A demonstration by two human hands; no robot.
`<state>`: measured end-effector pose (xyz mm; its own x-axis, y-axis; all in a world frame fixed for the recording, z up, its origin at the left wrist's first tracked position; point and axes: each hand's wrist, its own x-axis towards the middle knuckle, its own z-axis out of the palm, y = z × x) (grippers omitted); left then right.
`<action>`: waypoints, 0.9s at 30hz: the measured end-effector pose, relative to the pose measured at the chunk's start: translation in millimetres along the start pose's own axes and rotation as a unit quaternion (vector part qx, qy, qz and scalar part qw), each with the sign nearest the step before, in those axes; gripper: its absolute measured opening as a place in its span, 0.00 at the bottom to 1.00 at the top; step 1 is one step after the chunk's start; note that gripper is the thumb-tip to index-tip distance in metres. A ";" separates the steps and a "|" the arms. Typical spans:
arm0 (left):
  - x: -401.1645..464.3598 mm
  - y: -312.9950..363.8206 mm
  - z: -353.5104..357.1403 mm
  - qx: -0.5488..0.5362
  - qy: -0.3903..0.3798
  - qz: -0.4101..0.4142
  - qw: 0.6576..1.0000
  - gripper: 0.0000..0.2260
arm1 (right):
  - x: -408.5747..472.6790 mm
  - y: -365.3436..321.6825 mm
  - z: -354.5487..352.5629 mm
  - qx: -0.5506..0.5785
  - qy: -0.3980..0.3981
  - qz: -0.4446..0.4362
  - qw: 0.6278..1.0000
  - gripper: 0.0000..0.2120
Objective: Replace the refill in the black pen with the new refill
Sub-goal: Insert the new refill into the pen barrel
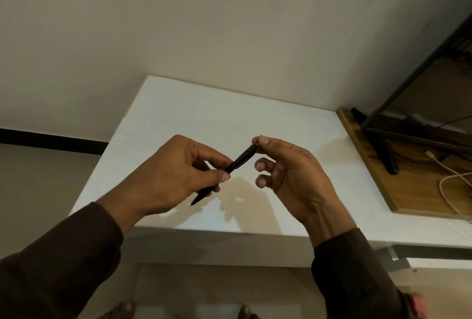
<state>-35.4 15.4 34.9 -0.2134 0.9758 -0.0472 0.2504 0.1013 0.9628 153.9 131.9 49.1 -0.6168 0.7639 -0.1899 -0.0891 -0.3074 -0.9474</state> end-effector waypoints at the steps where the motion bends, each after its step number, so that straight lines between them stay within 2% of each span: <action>1: -0.3 0.8 -0.5 0.000 0.001 0.001 1.000 0.08 | 0.0 0.8 1.4 0.013 0.000 0.009 1.000 0.07; 8: -2.1 7.2 -1.0 -0.009 0.006 0.015 1.000 0.08 | -0.9 2.4 6.0 0.069 -0.058 0.069 0.994 0.12; 27: -5.2 8.5 -2.0 0.023 0.004 0.018 1.000 0.08 | 2.4 1.6 5.2 0.088 -0.070 0.103 0.988 0.08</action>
<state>-34.1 10.8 43.9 -0.2105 0.9775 -0.0102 0.3014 0.0748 0.9506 148.2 130.3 48.5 -0.7377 0.5924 -0.3238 -0.0780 -0.5512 -0.8307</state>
